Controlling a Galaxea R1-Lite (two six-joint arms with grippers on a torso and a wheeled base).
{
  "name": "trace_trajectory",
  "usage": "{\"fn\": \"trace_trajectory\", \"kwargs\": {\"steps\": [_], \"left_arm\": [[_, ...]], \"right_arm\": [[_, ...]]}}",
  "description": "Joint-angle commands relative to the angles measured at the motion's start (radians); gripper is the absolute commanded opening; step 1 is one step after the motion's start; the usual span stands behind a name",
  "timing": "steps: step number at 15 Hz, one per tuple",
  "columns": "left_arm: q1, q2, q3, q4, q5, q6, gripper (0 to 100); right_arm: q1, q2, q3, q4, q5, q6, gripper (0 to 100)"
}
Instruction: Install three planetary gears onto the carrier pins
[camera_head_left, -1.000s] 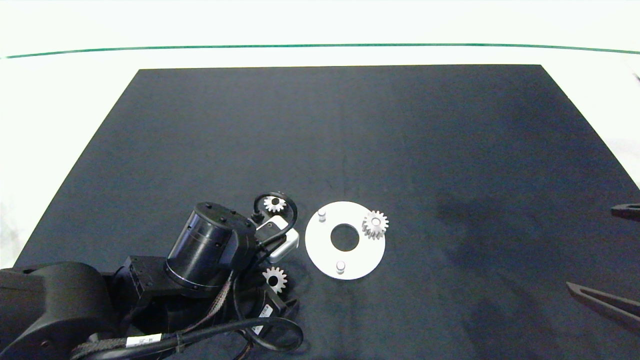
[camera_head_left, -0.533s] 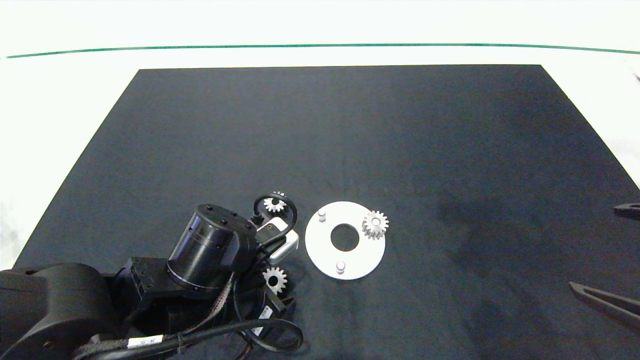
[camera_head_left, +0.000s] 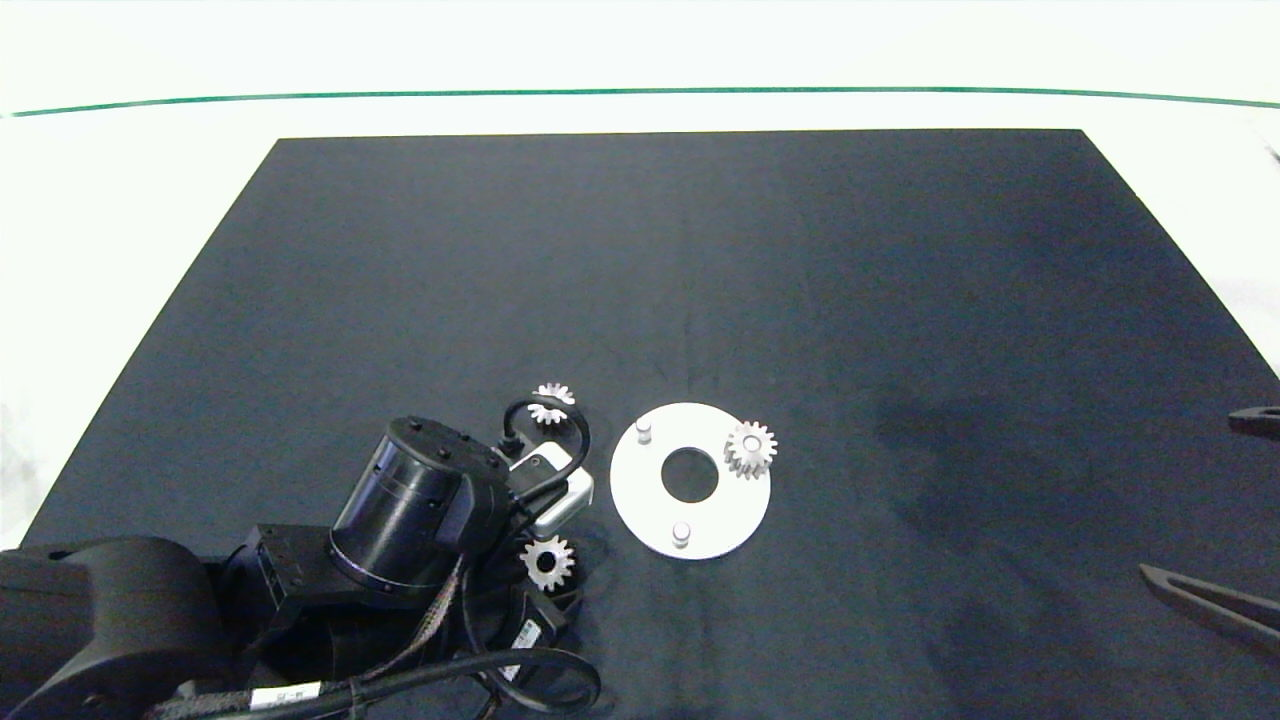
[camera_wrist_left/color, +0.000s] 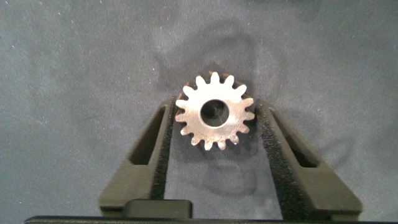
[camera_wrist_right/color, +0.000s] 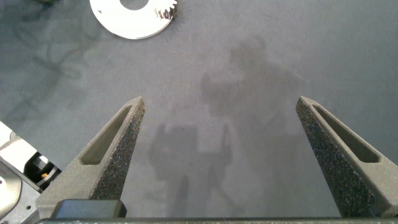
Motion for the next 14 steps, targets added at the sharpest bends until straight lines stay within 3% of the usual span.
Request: {"fn": "trace_trajectory", "kwargs": {"steps": [1,14], "left_arm": [[-0.003,-0.004,-0.006,-0.003,0.002,0.001,47],[-0.008,-0.028,-0.008,-0.035,0.003,0.007,20]], "right_arm": [[0.0,0.0,0.0,0.003,-0.002,-0.002,100],[0.0,-0.002,0.002,0.001,-0.002,-0.002,100]]}}
